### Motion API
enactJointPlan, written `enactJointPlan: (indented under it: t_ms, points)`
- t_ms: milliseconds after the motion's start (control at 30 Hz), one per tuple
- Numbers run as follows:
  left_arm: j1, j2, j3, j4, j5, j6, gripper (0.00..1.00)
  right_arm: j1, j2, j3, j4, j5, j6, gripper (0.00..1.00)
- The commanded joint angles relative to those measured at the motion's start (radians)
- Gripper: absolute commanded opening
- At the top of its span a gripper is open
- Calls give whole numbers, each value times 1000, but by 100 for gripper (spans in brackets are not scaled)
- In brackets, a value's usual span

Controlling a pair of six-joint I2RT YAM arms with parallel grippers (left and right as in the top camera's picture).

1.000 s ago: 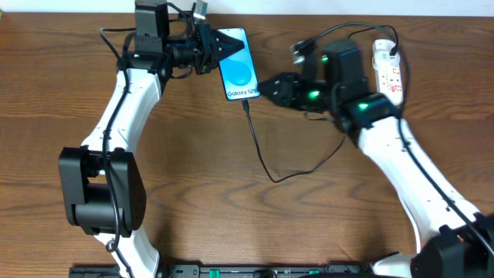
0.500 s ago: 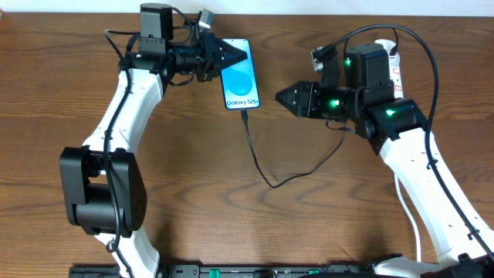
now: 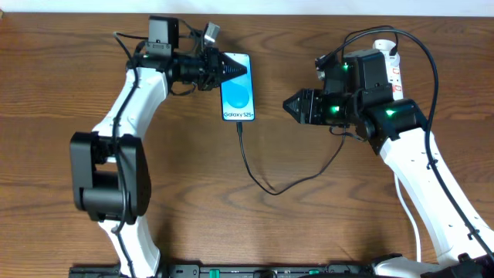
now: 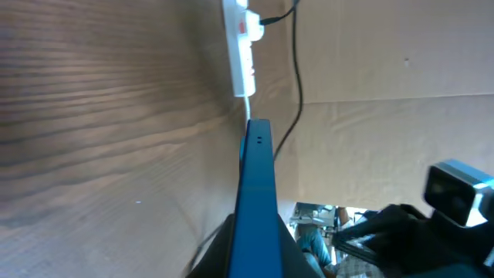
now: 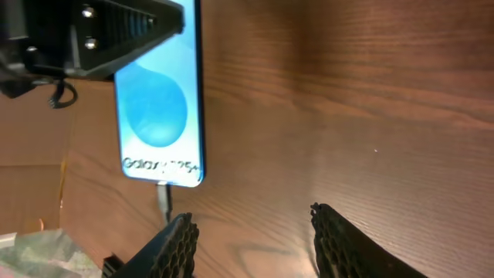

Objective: Plug charger to phone and switch on socket
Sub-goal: 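Lower the plugged phone flat onto the table with the left gripper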

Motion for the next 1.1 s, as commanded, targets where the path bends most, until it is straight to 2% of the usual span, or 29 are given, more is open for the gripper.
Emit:
enactJointPlan:
  t_ms: [0,167,433,867,1067]
  points:
    - [-1,21,10,-2,39,63,7,-2,-5,16,-14,27,-18,48]
    - [1,47,10,-6,31,87,7,3,-5,16,-24,31,-18,47]
    - [2,57,10,-130,-76,200,7,32,-5,16,-24,54,-18,48]
    - [2,61,10,-208,-221,283,7,38,-5,16,-34,83,-21,49]
    - [3,89,10,-209,-228,309,7,38,-5,16,-36,108,-13,45]
